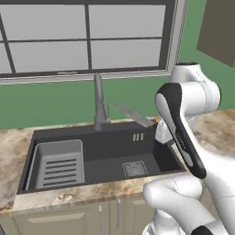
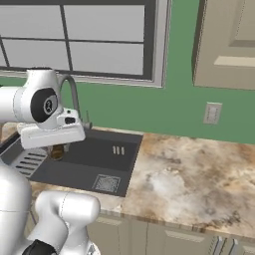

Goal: Move the cutting board and knife to the sink. Then move spray from the cabinet to the counter.

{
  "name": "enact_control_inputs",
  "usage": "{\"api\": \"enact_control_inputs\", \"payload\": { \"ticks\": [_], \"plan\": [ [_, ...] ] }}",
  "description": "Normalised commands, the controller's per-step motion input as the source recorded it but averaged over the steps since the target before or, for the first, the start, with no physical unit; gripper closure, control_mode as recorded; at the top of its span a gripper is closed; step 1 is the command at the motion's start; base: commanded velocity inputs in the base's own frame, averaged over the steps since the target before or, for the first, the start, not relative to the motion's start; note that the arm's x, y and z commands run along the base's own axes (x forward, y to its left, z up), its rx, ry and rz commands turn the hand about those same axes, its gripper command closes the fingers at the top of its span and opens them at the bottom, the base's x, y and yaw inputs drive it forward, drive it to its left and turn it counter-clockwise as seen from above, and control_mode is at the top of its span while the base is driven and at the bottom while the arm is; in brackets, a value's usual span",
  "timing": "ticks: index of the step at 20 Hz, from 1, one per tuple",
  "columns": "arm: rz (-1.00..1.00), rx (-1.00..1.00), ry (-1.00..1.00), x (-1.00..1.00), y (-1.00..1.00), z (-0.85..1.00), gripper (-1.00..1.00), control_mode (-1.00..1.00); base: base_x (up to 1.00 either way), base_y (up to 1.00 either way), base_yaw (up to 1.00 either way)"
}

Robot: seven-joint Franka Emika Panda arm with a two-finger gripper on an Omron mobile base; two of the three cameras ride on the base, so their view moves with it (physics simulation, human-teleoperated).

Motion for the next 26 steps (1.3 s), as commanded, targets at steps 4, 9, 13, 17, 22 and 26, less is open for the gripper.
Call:
{"api": "enact_control_inputs", "payload": {
  "ticks": [4, 9, 13, 17, 22, 26],
  "plan": [
    [0.29, 0.0, 0.0, 0.0, -0.34, -0.08, 1.0, -1.0, 0.0, 0.0, 0.0],
    [0.26, -0.02, 0.06, 0.0, -0.16, -0.23, 1.0, -1.0, 0.0, 0.0, 0.0],
    [0.24, -0.08, 0.1, 0.03, -0.02, -0.34, 1.0, -1.0, 0.0, 0.0, 0.0],
    [0.25, -0.04, 0.1, 0.02, -0.01, -0.3, 1.0, -1.0, 0.0, 0.0, 0.0],
    [0.22, -0.01, 0.04, 0.25, -0.12, -0.36, 1.0, -1.0, 0.0, 0.0, 0.0],
    [0.11, 0.0, 0.0, 0.29, -0.2, -0.12, 1.0, -1.0, 0.0, 0.0, 0.0]
  ]
}}
